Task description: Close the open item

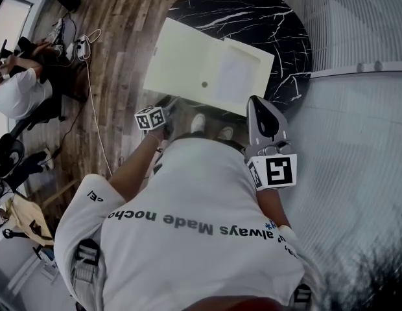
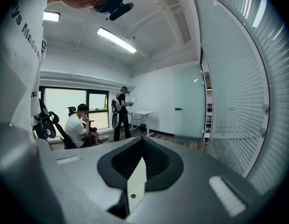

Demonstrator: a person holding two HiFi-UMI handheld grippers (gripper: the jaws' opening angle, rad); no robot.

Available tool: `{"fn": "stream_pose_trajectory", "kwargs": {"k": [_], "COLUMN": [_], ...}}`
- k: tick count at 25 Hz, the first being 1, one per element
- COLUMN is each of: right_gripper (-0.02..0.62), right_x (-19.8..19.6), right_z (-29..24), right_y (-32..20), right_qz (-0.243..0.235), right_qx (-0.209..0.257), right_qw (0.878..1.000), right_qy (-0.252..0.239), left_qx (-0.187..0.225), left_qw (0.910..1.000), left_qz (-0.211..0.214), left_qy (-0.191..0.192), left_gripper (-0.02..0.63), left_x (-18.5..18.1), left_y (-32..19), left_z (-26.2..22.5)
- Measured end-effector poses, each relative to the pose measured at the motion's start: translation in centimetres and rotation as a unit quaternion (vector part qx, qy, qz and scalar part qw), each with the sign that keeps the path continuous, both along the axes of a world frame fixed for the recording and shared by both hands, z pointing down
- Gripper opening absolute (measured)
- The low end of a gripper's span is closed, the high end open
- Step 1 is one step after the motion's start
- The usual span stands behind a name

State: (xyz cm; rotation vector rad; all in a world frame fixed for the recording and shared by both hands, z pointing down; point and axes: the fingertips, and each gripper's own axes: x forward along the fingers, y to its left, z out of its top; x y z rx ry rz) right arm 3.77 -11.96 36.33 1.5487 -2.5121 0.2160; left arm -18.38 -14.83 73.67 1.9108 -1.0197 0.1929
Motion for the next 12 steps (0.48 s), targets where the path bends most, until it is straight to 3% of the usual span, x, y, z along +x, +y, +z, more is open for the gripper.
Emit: {"fn": "stream_pose_trajectory", "kwargs": {"k": [8, 12], "right_gripper": [0.002, 0.002], "right_x": [0.5, 0.9], "right_z": [0.2, 0.4], "right_y": [-0.2, -0.2], "right_qz": [0.003, 0.007], "right_qx": [-0.002, -0.003], "right_qw": [1.000, 1.000], "right_qy": [0.002, 0.002], "left_qx": [-0.017, -0.016], "left_qw": [0.9988, 0.9973], "left_qz": [-0.042, -0.056], "left_qy": [0.017, 0.044], "left_gripper": [0.252, 0.207], "left_x": [-1.0, -0.9], "left_y": [-1.9, -2.7], "left_z": [1.4, 1.2]}}
